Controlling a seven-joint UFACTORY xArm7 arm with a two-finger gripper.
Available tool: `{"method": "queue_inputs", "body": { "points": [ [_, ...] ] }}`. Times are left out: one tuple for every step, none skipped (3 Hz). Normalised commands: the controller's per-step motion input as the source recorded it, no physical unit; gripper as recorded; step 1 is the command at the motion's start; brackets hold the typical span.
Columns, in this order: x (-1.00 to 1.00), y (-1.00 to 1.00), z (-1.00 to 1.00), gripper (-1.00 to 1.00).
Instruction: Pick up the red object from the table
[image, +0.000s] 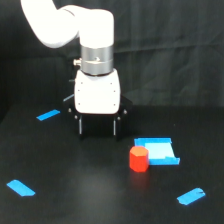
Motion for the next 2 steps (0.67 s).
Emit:
{"method": "queue_inputs", "body": {
  "points": [
    [0.74, -0.71, -0.18, 1.00],
    [0.75, -0.66, 0.28, 1.00]
  ]
}}
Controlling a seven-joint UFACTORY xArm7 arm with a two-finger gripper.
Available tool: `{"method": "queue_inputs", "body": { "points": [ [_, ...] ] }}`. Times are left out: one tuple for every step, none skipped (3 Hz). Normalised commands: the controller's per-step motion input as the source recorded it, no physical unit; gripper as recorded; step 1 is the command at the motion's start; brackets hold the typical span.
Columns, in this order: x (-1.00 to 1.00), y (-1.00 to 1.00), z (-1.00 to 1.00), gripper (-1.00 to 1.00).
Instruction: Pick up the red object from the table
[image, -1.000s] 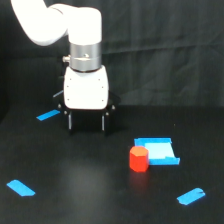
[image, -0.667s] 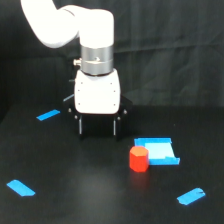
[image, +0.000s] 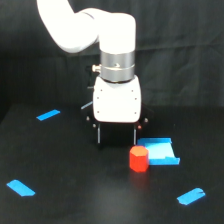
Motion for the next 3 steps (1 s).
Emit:
{"method": "queue_inputs", "body": {
  "points": [
    [0.43, -0.83, -0.08, 0.99],
    [0.11, -0.82, -0.39, 0.87],
    [-0.07, -0.20, -0.40, -0.84]
  ]
}}
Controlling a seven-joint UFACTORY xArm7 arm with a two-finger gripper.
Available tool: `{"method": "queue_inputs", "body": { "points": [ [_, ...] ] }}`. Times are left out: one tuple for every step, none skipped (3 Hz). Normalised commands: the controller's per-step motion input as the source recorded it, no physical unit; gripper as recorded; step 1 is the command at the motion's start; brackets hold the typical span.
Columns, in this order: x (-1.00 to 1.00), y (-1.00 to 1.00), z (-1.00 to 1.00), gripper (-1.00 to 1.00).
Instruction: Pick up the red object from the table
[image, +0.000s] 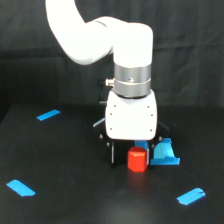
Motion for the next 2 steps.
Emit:
{"method": "queue_inputs", "body": {
  "points": [
    [0.04, 0.18, 0.49, -1.00],
    [0.06, 0.18, 0.34, -1.00]
  ]
}}
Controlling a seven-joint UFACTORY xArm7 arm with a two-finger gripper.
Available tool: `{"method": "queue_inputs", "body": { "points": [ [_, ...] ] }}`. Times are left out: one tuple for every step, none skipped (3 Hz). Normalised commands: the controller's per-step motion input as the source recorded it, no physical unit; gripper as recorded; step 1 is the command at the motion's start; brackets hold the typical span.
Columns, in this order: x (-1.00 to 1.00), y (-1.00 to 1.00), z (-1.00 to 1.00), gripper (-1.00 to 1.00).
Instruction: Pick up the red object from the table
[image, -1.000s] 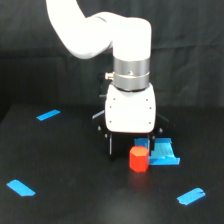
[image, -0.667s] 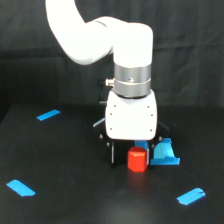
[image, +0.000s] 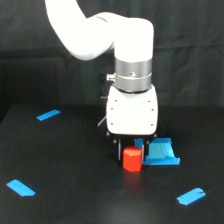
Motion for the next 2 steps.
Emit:
{"method": "queue_inputs", "body": {
  "points": [
    [0.03, 0.08, 0.13, -0.99],
    [0.01, 0.02, -0.01, -0.99]
  ]
}}
